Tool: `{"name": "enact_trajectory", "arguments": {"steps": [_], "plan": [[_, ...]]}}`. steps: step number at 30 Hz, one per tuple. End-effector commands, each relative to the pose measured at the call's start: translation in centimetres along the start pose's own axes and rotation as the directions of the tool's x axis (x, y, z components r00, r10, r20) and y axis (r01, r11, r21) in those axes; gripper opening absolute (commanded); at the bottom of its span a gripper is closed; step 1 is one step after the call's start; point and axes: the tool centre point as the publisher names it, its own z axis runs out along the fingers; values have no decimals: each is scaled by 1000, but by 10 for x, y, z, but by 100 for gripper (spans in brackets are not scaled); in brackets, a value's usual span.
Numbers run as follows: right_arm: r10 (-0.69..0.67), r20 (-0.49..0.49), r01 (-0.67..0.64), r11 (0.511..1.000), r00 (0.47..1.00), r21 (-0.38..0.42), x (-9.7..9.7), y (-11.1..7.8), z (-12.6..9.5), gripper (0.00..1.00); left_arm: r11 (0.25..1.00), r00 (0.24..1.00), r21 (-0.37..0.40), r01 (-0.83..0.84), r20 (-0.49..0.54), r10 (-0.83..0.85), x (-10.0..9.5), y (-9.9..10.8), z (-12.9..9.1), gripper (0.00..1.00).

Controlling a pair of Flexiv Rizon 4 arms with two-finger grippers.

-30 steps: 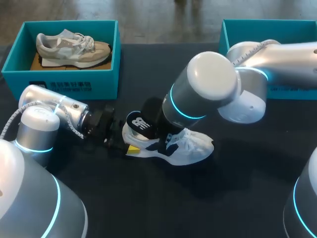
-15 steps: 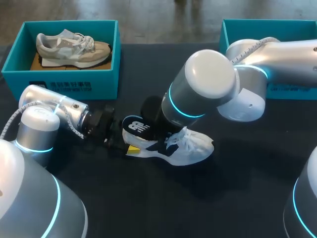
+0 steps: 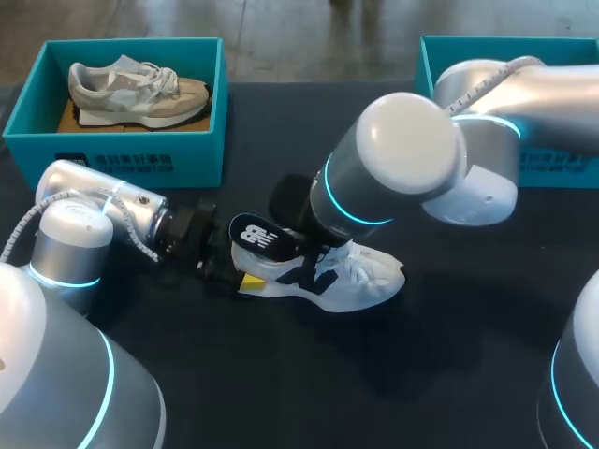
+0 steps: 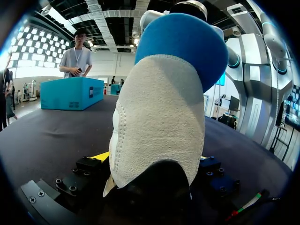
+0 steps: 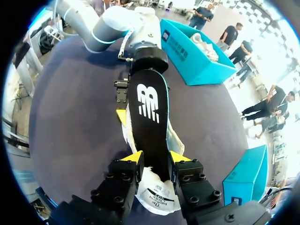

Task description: Take the shoe out of the shoebox, open the shoe tongue, remove and reinsert the insole, then place the shoe into the shoebox

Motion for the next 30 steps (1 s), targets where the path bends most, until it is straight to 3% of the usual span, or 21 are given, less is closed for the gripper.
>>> {"name": "enact_trajectory", "arguments": {"steps": [1, 20, 30], "plan": [[2, 8, -1, 1000, 1000, -5, 1, -4, -8, 32, 1000, 1000, -1, 1, 0, -1, -1, 0, 1, 0], [-75, -51, 74, 997, 996, -7, -10, 17, -24, 32, 1000, 1000, -1, 1, 0, -1, -1, 0, 1, 0], [-133, -162, 135, 991, 978, -1, -10, 40, -27, 35, 1000, 1000, -1, 1, 0, -1, -1, 0, 1, 0]]}}
